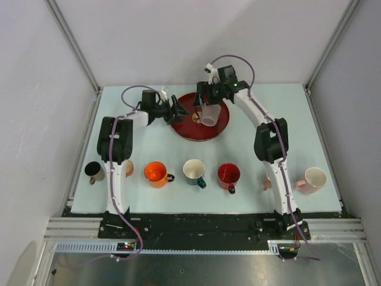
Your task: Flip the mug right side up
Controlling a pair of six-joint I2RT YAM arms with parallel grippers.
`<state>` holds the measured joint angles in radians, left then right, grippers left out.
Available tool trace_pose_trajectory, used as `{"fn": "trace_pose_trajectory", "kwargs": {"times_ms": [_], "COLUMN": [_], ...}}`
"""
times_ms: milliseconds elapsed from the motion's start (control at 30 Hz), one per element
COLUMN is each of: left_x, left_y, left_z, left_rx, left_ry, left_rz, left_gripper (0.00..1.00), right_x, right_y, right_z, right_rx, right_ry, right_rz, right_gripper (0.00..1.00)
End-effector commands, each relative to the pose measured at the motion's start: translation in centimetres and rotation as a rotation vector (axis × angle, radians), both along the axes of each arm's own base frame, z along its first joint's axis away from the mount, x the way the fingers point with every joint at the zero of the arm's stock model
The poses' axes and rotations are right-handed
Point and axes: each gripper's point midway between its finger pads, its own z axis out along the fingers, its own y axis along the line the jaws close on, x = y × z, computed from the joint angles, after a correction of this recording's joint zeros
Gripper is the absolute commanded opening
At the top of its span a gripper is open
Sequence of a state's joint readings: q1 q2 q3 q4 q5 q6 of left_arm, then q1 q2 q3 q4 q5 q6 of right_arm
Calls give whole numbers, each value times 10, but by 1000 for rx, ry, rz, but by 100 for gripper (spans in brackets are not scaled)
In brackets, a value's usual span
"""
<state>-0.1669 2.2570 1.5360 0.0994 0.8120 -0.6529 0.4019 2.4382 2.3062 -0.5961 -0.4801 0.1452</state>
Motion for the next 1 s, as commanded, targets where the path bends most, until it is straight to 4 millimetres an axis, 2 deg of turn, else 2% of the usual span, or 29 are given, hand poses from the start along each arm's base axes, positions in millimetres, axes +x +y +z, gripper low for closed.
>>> {"fn": "trace_pose_trajectory", "kwargs": {"times_ms": [0, 100, 167, 300, 467, 633, 733, 833, 967], "left_x": [11, 12, 12, 13, 13, 12, 11, 10, 11], "left_y": [1, 2, 2, 3, 5, 5, 5, 5, 4], "left_z": [51, 48, 47, 41, 36, 32, 33, 36, 43], "left_rx": [14, 32, 44, 66, 83, 96, 100, 96, 89], "left_ry": [-142, -143, -142, -127, -115, -110, -112, -113, -122], "left_rz": [-9, -11, -14, -17, -19, -23, -24, -29, -30], "left_gripper": [83, 83, 83, 83, 83, 83, 83, 83, 83], "right_x": [25, 39, 43, 33, 31, 30, 26, 19, -6], "right_y": [-41, -61, -63, -43, -26, -4, -1, -7, -12], "right_z": [75, 58, 49, 44, 28, 32, 24, 6, -2], "right_rx": [137, 183, 229, 386, 460, 539, 533, 487, 444], "right_ry": [-102, -42, -11, 72, 104, 107, 139, 174, 226], "right_rz": [-16, -53, -36, 73, 122, 184, 185, 177, 229], "right_gripper": [94, 99, 99, 98, 96, 95, 91, 88, 75]}}
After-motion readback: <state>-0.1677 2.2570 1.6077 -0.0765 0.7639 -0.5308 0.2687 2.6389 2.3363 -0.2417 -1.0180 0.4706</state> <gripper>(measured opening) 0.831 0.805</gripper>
